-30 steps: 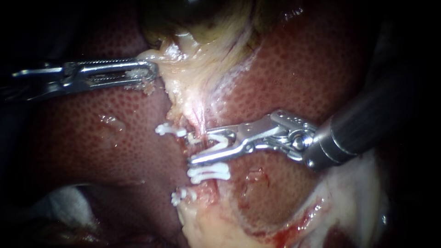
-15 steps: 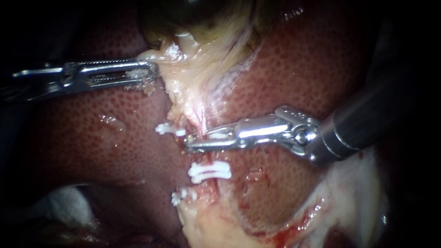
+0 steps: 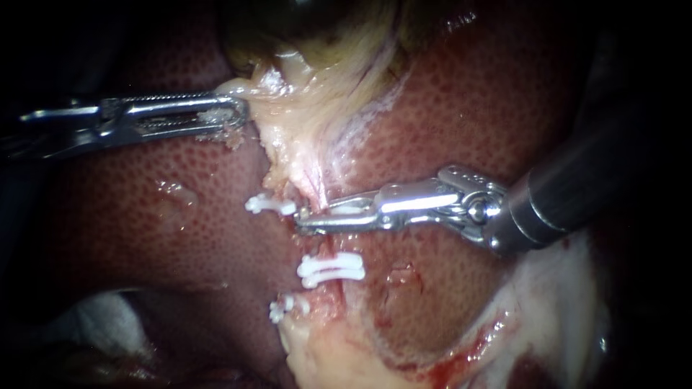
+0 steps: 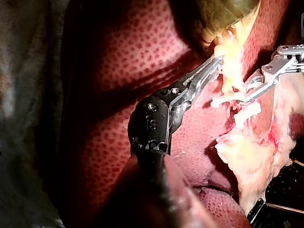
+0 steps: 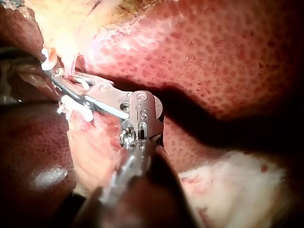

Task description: Clipping third clip right tube

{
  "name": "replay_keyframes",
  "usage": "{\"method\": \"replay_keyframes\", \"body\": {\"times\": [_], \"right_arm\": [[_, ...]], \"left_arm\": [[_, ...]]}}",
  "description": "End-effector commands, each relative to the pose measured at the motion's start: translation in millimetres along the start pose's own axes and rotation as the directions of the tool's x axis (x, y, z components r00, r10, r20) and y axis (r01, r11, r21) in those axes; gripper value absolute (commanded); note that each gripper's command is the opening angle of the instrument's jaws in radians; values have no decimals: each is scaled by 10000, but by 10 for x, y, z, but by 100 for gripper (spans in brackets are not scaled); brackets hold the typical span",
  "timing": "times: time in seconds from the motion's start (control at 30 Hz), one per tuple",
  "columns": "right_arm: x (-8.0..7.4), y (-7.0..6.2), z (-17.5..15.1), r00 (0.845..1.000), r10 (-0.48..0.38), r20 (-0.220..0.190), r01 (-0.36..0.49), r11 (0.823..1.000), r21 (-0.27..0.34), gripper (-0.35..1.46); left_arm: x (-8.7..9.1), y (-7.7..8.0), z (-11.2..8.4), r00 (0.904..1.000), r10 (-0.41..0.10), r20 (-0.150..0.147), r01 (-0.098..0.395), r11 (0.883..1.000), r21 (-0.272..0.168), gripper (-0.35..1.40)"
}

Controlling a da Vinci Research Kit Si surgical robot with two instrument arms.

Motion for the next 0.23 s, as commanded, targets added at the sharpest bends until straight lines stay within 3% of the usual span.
{"method": "replay_keyframes", "body": {"times": [0.03, 0.23], "right_arm": [[0, 0, 0, 10000, 17, -2, -17, 10000, 0, -35], [-1, 0, 0, 10000, 15, 18, -15, 10000, 26, -35]], "left_arm": [[0, 0, 0, 10000, 0, -1, 0, 10000, 1, -35], [0, 0, 1, 10000, 0, 0, 0, 10000, -2, -35]]}}
